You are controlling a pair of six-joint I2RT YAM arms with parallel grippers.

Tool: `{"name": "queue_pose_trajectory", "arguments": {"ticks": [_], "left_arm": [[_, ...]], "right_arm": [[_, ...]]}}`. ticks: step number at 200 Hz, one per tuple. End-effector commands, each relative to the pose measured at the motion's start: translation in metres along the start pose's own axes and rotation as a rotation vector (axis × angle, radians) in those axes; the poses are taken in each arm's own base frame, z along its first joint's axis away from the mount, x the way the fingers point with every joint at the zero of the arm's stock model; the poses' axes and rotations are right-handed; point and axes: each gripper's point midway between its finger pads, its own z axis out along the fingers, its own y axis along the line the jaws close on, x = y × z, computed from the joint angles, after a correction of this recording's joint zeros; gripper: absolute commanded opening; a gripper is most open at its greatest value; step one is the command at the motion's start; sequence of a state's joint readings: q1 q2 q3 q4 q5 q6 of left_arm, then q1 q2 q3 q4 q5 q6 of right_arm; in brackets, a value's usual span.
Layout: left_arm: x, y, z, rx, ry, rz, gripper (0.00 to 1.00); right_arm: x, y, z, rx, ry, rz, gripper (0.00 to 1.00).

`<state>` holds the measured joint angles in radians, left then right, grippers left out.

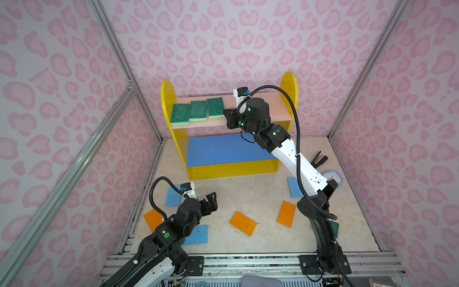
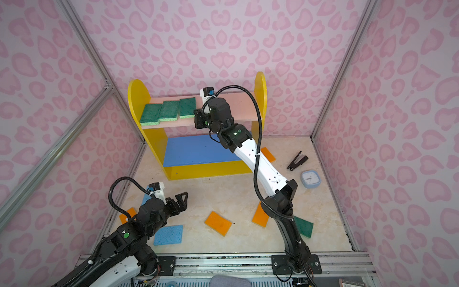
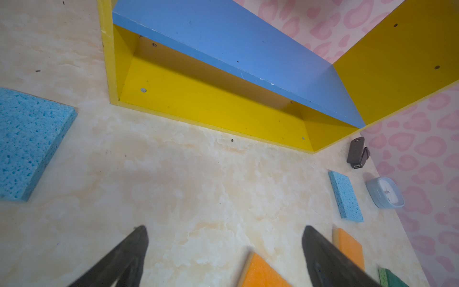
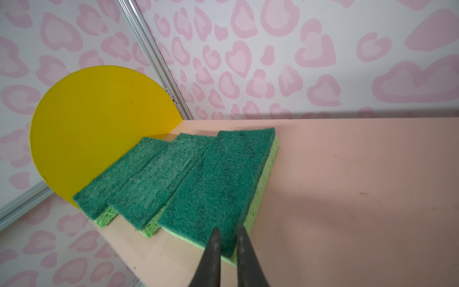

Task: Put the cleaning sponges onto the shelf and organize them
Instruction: 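Open the right gripper and push the sponge against the others, then withdraw the right gripper from the shelf toward the green sponge near the robot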

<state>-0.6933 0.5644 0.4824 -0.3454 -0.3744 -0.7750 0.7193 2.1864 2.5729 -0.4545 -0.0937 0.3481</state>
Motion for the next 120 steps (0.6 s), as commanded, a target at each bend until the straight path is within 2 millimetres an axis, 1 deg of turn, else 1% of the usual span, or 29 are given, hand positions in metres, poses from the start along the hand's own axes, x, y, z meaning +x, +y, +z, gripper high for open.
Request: {"name": "queue_pose_trajectory", "arguments": {"ticks": [1,22,30,37,48,55,58,79,95,107,120], "left_arm": [[-0.010,-0.002,-0.003,0.001,-0.025,0.000,0.98],[-0.011,-0.002,-0.005,-0.003,-0.027,-0.002,0.98],[-0.011,-0.001,-0.005,-0.003,-0.028,-0.003,0.98],[-0.012,-0.001,-0.006,-0.003,-0.030,-0.003,0.98],[-0.012,-0.001,-0.008,0.000,-0.030,-0.004,0.98],[-0.013,-0.001,-0.008,0.001,-0.030,-0.002,0.98],[-0.013,-0.001,-0.009,0.002,-0.030,-0.001,0.98],[-0.015,-0.001,-0.012,0.000,-0.024,0.005,0.98],[-0.017,0.001,-0.014,-0.015,-0.020,0.005,0.98],[-0.019,0.005,-0.016,-0.034,-0.013,0.000,0.98],[-0.020,0.004,-0.018,-0.031,-0.005,-0.010,0.98]], "right_arm": [[0.025,0.001,0.007,-0.014,0.078,0.003,0.15],[0.025,-0.002,0.007,-0.005,0.077,0.003,0.16],[0.024,-0.002,0.006,-0.006,0.076,0.003,0.18],[0.022,-0.003,0.005,-0.006,0.075,0.003,0.24],[0.018,-0.002,0.001,-0.010,0.070,0.002,0.37],[0.016,-0.001,0.000,-0.013,0.066,-0.002,0.41],[0.015,0.000,-0.002,-0.014,0.063,-0.004,0.44],[0.006,0.003,-0.010,-0.023,0.043,-0.015,0.55],[0.000,0.005,-0.016,-0.026,0.033,-0.027,0.59],[-0.006,0.008,-0.024,-0.032,0.026,-0.036,0.60],[-0.012,0.011,-0.032,-0.042,0.017,-0.043,0.62]]}}
